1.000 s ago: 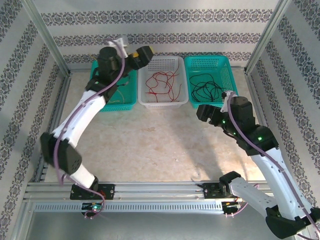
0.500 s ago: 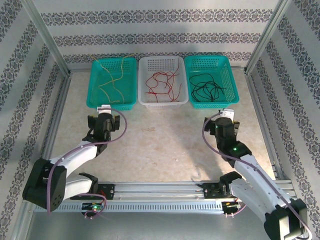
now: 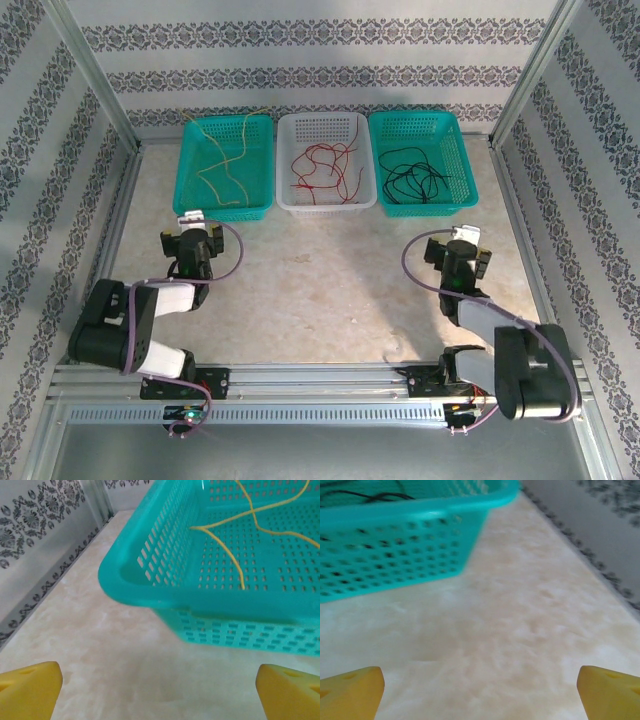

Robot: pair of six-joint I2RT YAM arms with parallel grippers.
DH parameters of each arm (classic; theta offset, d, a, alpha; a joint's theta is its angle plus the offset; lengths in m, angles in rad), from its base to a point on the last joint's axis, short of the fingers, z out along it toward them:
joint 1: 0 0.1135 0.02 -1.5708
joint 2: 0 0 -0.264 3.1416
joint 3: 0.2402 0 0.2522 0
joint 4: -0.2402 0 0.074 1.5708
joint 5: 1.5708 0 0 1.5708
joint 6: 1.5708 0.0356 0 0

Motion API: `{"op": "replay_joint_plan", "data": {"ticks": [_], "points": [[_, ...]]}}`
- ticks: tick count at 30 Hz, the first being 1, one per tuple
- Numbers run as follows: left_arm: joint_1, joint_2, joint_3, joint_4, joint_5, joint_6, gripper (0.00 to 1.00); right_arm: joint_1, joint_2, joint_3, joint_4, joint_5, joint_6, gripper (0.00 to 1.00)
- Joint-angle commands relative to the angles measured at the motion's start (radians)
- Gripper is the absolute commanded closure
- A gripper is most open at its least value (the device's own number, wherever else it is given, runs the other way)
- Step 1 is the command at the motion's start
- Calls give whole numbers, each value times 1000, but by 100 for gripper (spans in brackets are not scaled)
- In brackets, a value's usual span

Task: Untangle the cables

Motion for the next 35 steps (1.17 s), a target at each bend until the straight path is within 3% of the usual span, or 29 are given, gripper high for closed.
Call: {"op": "replay_joint_plan", "data": {"ticks": [1,4,5,6,7,9,11,18,35], "points": [[24,43,3,119,176,12,1,-26,88,9,329,-162,-27,2],[29,151,-28,324,190,32,1,-36,312,33,529,-267,-37,2],[40,97,-10,177,209,0,1,-28,365,44,596,-285,-43,2],[49,92,1,156,224,-5,1,-31,326,62,493,-293,-47,2],[56,138,0,244,224,7,1,-32,287,81,392,-277,-43,2],[72,100,29,113,245,-25,1,-34,339,77,487,-257,-27,2],[76,131,6,215,251,-11,1,-32,309,103,389,-249,-32,2],[73,122,14,188,252,-8,1,17,323,107,388,-145,-62,2],[66,120,23,165,305,17,1,12,323,132,379,-176,-66,2]]}}
